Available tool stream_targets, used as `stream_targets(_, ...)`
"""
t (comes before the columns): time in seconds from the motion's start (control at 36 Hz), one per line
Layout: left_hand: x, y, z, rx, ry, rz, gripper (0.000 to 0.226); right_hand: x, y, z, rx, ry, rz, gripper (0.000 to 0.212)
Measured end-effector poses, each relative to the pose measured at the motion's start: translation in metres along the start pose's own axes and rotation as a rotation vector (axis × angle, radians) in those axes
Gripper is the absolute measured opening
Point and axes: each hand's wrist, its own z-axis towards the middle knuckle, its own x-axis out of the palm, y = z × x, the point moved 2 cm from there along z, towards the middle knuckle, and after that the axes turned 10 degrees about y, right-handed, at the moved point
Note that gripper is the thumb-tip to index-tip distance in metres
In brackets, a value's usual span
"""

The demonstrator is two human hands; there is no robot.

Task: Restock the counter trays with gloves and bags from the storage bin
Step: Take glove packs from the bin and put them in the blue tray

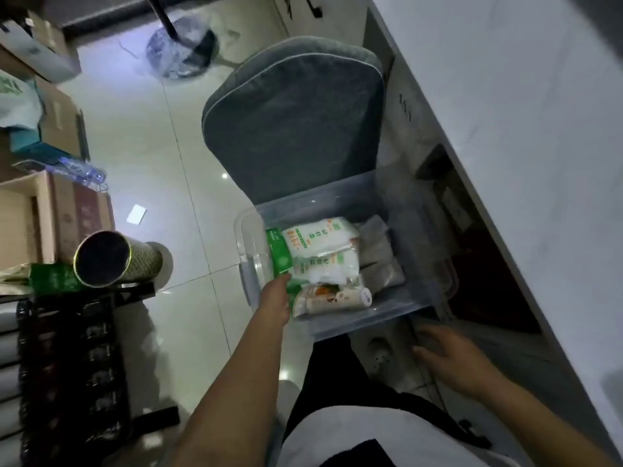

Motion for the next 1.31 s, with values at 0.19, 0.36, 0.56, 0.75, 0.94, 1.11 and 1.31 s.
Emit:
stream_targets(0.19, 0.001, -0.022, 0.056, -0.137, 0.049, -0.28, 0.044, -0.013, 0.028, 0.019, -0.011, -0.052, 0.074, 0.038)
stream_targets(0.36, 0.006, -0.023, 0.073, -0.135, -0.037, -0.3, 0.043, -0.015, 0.042, 0.021, -0.054, -0.054, 0.101, 0.032)
stream_targets(0.56, 0.016, -0.026, 0.061, 0.018, 0.06, -0.438, 0.046, -0.035, 0.06, 0.028, -0.06, -0.102, 0.071, 0.037)
stream_targets(0.75, 0.041, -0.036, 0.002, 0.183, 0.228, -0.522, 0.037, -0.06, 0.095, 0.039, -0.213, -0.133, 0.017, 0.061)
stream_targets(0.94, 0.052, -0.053, -0.087, 0.243, 0.29, -0.582, 0.011, -0.072, 0.126, 0.048, -0.419, -0.225, 0.014, 0.065)
stream_targets(1.11, 0.053, -0.053, -0.163, 0.256, 0.368, -0.621, 0.015, -0.058, 0.155, 0.041, -0.637, -0.265, 0.041, 0.062)
stream_targets(1.31, 0.06, -0.045, -0.214, 0.255, 0.482, -0.587, 0.022, -0.065, 0.172, 0.027, -0.812, -0.571, -0.004, 0.029)
